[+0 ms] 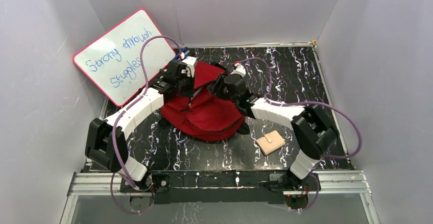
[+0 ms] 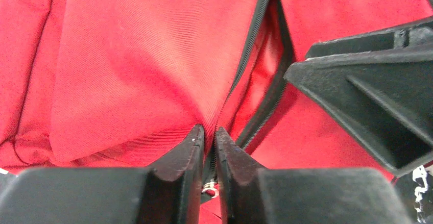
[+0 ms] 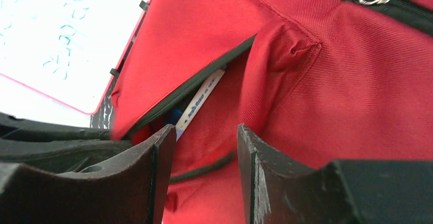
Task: Pack the student bag
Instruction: Place the stationery in the student bag, then zip the student bag at the center of the board.
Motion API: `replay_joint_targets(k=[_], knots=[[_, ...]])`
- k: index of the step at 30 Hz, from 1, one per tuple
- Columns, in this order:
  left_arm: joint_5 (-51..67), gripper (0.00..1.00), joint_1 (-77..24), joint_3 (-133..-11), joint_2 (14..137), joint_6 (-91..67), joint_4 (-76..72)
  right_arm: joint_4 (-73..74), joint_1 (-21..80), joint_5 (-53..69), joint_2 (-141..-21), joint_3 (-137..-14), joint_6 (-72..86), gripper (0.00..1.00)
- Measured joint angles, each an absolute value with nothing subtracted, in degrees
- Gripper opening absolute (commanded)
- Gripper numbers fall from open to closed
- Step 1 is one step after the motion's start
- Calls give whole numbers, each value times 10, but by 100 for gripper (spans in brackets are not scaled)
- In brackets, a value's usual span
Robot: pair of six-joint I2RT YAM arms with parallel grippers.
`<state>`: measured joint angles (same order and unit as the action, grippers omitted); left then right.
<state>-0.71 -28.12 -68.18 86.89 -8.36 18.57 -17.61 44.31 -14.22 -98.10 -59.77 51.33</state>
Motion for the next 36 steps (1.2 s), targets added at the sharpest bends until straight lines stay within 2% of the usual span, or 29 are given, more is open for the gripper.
replay_joint_targets(k=[2,4,9,18,27,36], knots=[[13,34,-281,-673,856,-88,178,-161,443,-149,-947,-587,490,56],[31,42,-281,-663,842,-93,167,-145,443,-157,-915,-583,464,56],[53,48,-281,-632,797,-120,137,-108,443,-159,-855,-582,398,57],[51,50,-272,-541,715,-211,104,-51,442,-86,-841,-582,342,57],[4,51,-262,-472,622,-288,144,4,443,-7,-847,-592,330,55],[-59,46,-199,-421,576,-401,190,54,503,44,-952,-710,256,59]])
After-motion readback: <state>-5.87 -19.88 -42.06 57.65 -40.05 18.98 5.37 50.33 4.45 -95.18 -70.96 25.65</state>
